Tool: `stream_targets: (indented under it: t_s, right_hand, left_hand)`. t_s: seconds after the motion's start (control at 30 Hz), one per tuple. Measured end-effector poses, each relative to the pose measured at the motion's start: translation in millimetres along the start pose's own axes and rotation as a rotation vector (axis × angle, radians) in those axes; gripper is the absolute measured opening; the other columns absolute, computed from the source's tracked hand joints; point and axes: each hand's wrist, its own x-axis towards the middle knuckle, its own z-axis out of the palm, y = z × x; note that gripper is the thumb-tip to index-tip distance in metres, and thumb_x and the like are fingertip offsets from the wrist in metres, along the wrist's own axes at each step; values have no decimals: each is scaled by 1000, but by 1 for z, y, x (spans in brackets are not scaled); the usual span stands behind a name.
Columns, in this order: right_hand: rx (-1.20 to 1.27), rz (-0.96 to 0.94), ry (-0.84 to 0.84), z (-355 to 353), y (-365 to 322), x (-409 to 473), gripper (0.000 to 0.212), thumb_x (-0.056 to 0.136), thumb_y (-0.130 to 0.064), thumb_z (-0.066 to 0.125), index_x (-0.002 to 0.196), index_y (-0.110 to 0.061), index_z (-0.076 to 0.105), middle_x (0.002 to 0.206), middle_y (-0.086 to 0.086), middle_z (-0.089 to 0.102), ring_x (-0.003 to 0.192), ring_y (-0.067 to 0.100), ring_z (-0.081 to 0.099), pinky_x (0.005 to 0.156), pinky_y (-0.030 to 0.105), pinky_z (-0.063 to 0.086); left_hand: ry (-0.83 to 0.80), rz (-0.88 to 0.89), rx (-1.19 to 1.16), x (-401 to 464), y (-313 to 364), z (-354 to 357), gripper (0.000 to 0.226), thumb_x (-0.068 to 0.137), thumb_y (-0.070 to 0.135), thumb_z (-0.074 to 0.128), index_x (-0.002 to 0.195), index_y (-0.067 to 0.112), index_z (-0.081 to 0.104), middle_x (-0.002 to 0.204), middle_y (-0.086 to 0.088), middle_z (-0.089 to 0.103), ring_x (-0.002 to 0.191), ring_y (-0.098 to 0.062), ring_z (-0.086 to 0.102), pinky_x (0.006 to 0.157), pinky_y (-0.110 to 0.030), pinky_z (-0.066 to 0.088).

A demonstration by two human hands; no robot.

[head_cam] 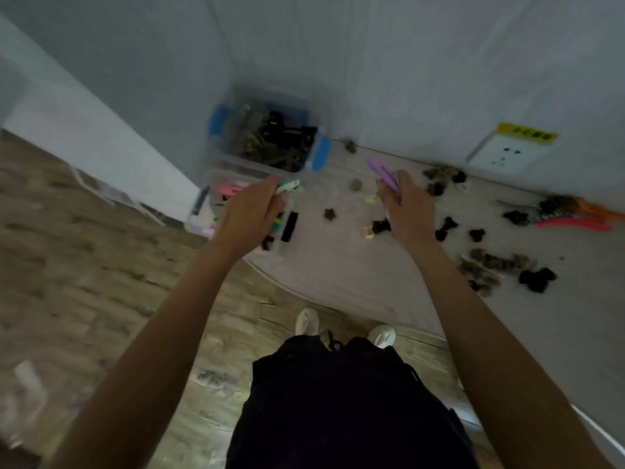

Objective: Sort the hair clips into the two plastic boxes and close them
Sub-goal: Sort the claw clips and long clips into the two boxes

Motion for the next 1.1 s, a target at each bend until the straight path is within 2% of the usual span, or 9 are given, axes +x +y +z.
stream_targets:
  t_s: [0.13, 0.27, 0.4, 0.53, 0.67, 0.8, 0.9, 1.0, 1.1]
  right_hand:
    - [148, -58, -165, 39, -63, 2, 27, 96, -28, 46, 94, -2, 54, 80, 13, 64, 67, 26, 55, 62, 34, 39]
    - [289, 16, -314, 69, -105, 6, 26, 96, -29, 47, 87, -6, 53, 72, 11, 57, 55, 16, 48, 57, 30, 40]
    - [261, 4, -345, 85, -133, 12, 23, 95, -29, 50, 85, -9, 54, 76, 11, 58, 56, 12, 46, 54, 21, 37]
    - [118, -125, -369, 101, -154, 15, 27, 92, -30, 54, 85, -4, 53, 76, 16, 58, 65, 23, 51, 58, 29, 35]
    - [-113, -294, -389, 117, -164, 13, 25, 90, -30, 57, 82, -7, 50, 76, 9, 49, 71, 18, 44, 58, 29, 20]
    - [-283, -344, -473, 136, -165, 10, 23, 88, -32, 60, 87, -9, 57, 80, 8, 57, 77, 22, 54, 65, 29, 32]
    - [-244, -327, -479, 144, -161, 6, 24, 84, -28, 65, 101, -9, 64, 97, 8, 68, 92, 26, 63, 76, 32, 48]
    - [-144, -327, -466, 140, -157, 1, 38, 84, -23, 66, 121, -13, 61, 116, 10, 67, 105, 26, 62, 88, 34, 47]
    - [-47, -334, -379, 124, -153, -11, 31, 88, -16, 60, 117, -9, 62, 116, 13, 66, 106, 27, 61, 90, 33, 43]
  left_hand:
    - [-176, -64, 184, -12, -69, -18, 31, 98, 24, 40, 122, 10, 52, 107, -19, 65, 98, -34, 61, 82, -43, 45]
    - [-334, 19, 176, -8, -99, -12, 30, 95, 22, 45, 123, 15, 52, 121, -12, 61, 111, -30, 57, 99, -49, 39]
    - [-366, 100, 82, -11, -109, -6, 41, 86, 25, 59, 125, 14, 53, 129, -12, 54, 119, -31, 50, 101, -47, 38]
    - [-266, 114, -15, -30, -120, -6, 37, 87, 30, 58, 120, 14, 56, 124, -10, 57, 117, -29, 51, 97, -45, 44]
    - [-44, 67, -65, -47, -119, -14, 33, 91, 32, 42, 109, 13, 62, 104, -8, 67, 97, -27, 60, 75, -35, 49]
    - [141, -73, -108, -62, -121, -17, 22, 92, 24, 48, 98, 11, 65, 79, -8, 68, 72, -26, 61, 60, -29, 43]
    - [126, -134, -189, -67, -124, -13, 33, 93, 33, 40, 98, 11, 65, 82, -7, 68, 73, -24, 62, 63, -29, 44]
    - [141, -166, -253, -67, -121, -12, 36, 93, 36, 39, 101, 12, 65, 89, -6, 69, 78, -22, 62, 66, -34, 50]
    - [180, -151, -285, -63, -110, -11, 23, 95, 24, 46, 101, 14, 65, 92, -4, 70, 79, -20, 63, 67, -30, 49]
